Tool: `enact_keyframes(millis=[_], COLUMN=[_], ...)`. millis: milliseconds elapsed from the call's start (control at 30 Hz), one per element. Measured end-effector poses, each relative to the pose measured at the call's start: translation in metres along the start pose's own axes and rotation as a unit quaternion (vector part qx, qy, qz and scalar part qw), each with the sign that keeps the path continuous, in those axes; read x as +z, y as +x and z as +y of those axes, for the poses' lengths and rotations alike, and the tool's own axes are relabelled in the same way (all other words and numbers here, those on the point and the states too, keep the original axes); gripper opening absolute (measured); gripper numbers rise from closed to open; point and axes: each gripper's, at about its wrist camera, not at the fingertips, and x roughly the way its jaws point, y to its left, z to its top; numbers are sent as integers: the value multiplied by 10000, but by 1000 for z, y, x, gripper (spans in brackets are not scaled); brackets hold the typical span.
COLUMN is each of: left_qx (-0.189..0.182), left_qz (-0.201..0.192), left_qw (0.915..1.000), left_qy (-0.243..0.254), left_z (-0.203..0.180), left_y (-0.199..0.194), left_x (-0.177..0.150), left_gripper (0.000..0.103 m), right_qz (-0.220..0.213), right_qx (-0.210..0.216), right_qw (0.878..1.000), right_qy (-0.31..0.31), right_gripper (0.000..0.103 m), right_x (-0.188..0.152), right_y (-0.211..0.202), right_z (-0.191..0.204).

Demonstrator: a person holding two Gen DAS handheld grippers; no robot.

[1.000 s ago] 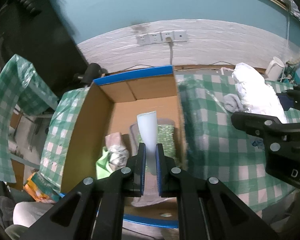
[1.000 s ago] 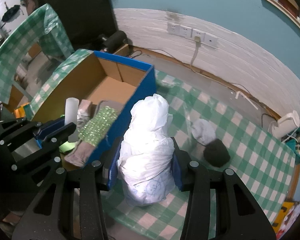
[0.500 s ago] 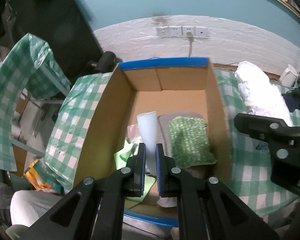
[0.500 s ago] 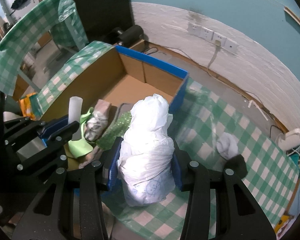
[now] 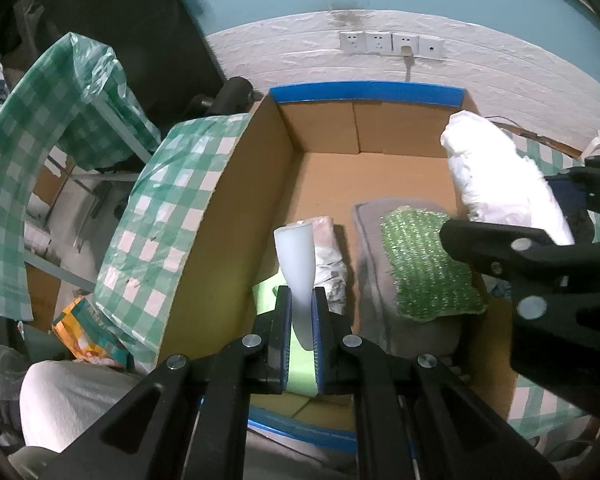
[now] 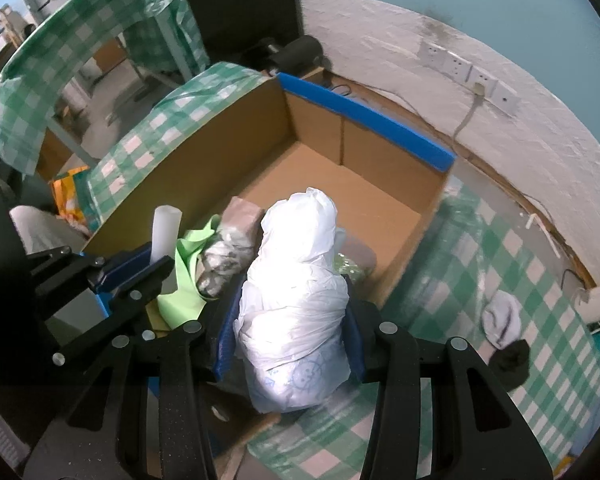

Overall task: Organize soft objects
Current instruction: 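Open both tools to release the bag and foam tube into the box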

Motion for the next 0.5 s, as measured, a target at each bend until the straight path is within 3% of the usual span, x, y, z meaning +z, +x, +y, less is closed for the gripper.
enact_keyframes(millis=[167,233,333,500], left_qx=[82,106,156,270], left_qz=[39,73,118,48], left_qw=[9999,9998,9996,9994], left_qy=[-68,-122,-195,-226], left_z=[5,7,9,10], left_y=[3,5,7,4], left_x=[0,1,1,3], left_gripper=[16,18,35,52], right_qz=[-12,-28,-123,-236], right_qx=[101,109,2,-56], right_qw=[9999,9998,9997,9994], right_qy=[116,155,227,264], right_gripper=[47,53,73,74], right_x=[2,2,1,0], right_y=[8,8,4,-4], right_z=[-3,-5,-7,-12])
